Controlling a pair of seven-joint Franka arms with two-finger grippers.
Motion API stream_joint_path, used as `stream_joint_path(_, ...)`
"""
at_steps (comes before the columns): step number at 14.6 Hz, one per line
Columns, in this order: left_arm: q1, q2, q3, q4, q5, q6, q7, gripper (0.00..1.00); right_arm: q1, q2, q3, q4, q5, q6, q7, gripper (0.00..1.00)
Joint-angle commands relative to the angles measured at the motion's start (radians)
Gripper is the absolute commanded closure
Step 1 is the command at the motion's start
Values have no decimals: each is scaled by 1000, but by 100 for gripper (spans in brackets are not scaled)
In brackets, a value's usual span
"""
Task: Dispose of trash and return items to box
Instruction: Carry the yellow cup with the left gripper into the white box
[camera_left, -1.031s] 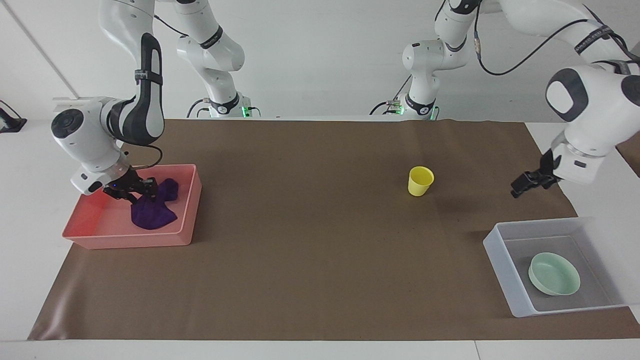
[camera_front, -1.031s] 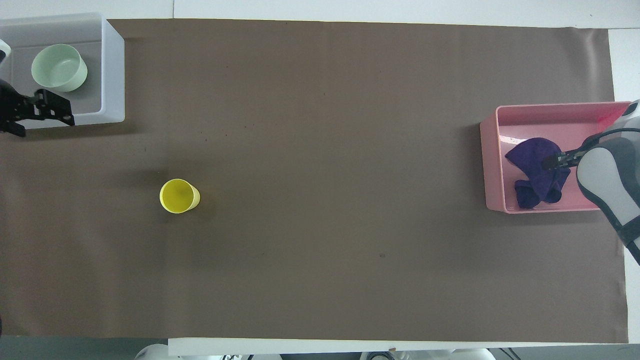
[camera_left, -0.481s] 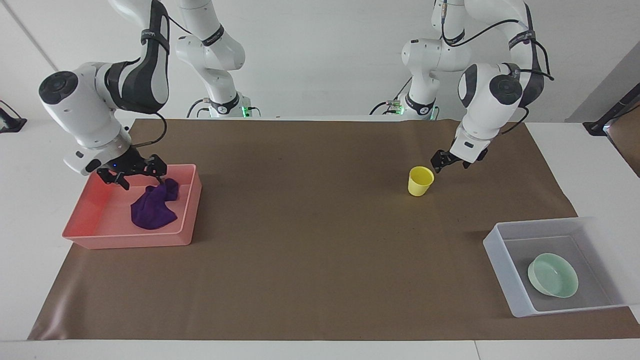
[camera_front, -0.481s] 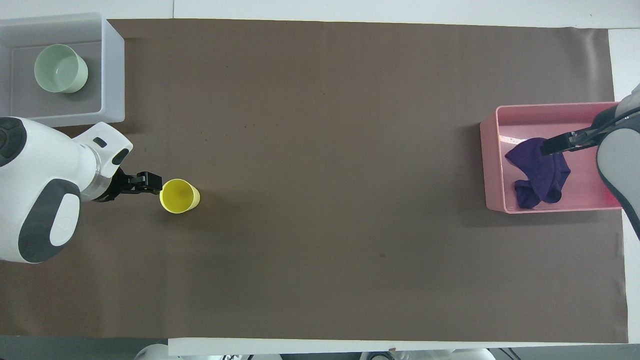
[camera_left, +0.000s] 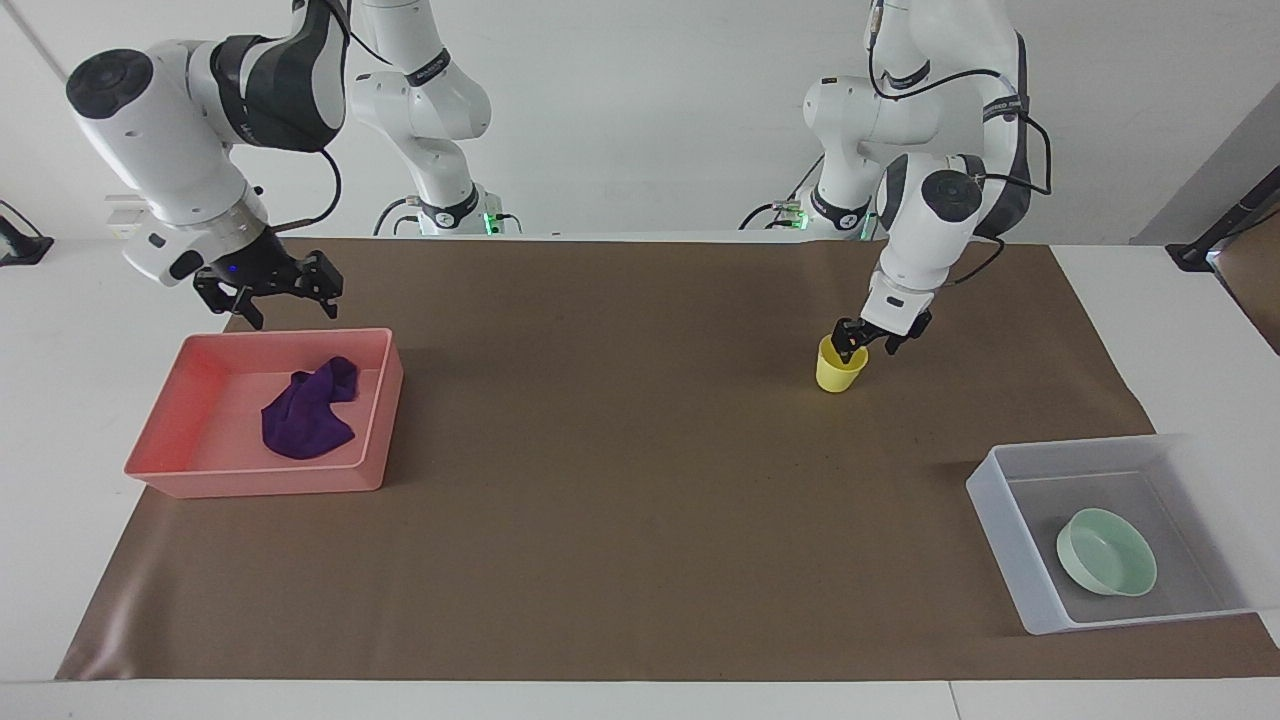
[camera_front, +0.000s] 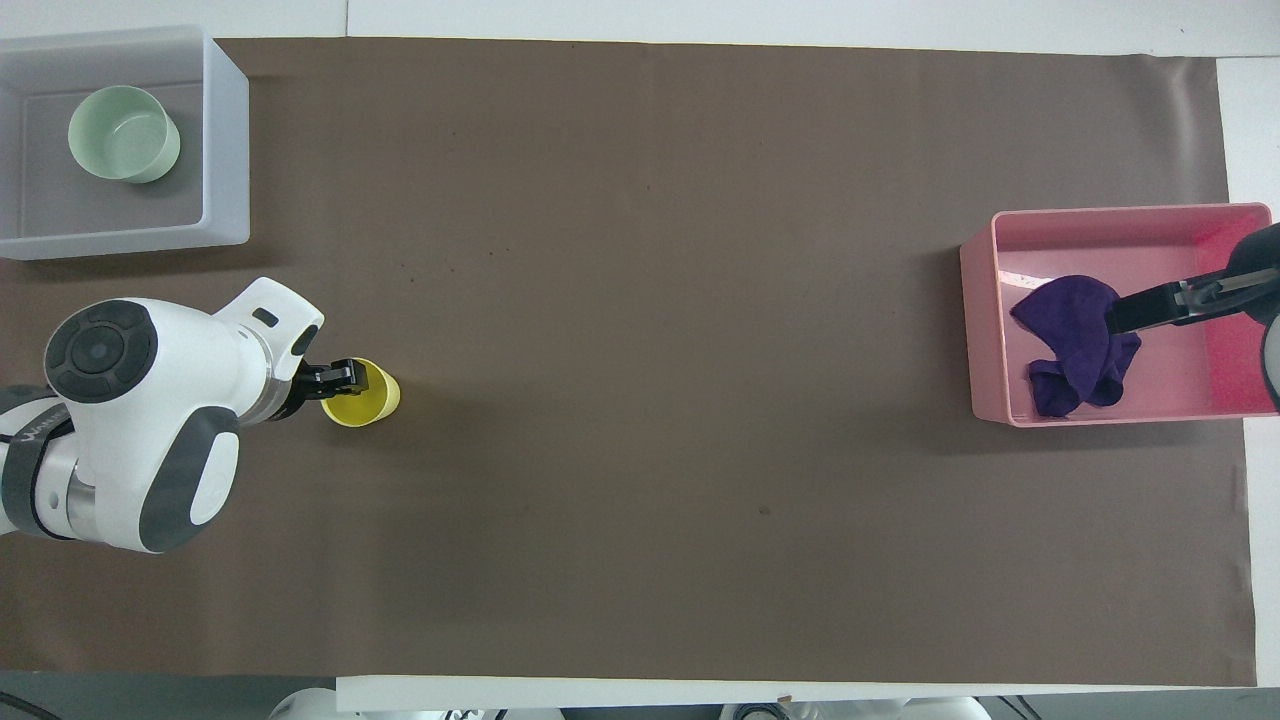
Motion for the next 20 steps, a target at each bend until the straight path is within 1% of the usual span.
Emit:
stream_joint_path(1,-16,-3,15,-16,9,31,-27,100,11,-68,10,0,-2,-72,32,1)
stream_joint_path(2,-16,-3,16,-14,9,31,-27,100,34,-82,-3,4,1,-101,36,1)
stream_joint_path(3,-12,-2,16,-8,9,23,-27,100,40,-82,-11,36,1,-142,36,1)
stream_joint_path(4,-7,3,16,7,9,14,-30,100,69,-79,-38,94,1,-210,38,1)
stream_joint_path(5,-1,14,16,44,2,-15,-30,100,106,-69,-69,142,0,-254,38,1)
stream_joint_path(7,28,26,27,181,-85,-163,-18,100,166,-58,-132,177,-2,-301,38,1)
stream_joint_path(8,63,50,27,278,-102,-248,-16,100,194,-61,-160,179,-3,-307,36,0)
stream_joint_path(9,89,81,27,393,-107,-337,-18,100,195,-61,-160,179,-3,-307,36,0)
stream_joint_path(10,129,143,29,547,-127,-457,-16,100,194,-58,-157,172,-3,-301,33,0)
stream_joint_path(11,196,215,29,698,-135,-566,-9,100,198,-59,-152,164,-5,-296,39,0)
stream_joint_path(12,249,271,29,827,-126,-645,14,100,202,-58,-145,164,-2,-292,65,1)
stream_joint_path(13,295,323,30,922,-123,-669,55,100,202,-58,-140,165,3,-289,97,1)
stream_joint_path(14,351,368,29,984,-124,-660,101,100,203,-58,-138,162,3,-267,101,1)
stream_joint_path(15,387,417,29,1044,-124,-626,147,100,202,-59,-137,155,3,-238,102,1)
stream_joint_path(17,433,529,29,1153,-123,-542,182,100,212,-62,-132,145,1,-224,108,1)
stream_joint_path(18,445,576,29,1181,-123,-501,182,100,218,-64,-132,141,1,-226,107,1)
stream_joint_path(20,467,650,29,1184,-124,-404,205,100,220,-65,-132,141,1,-226,105,1)
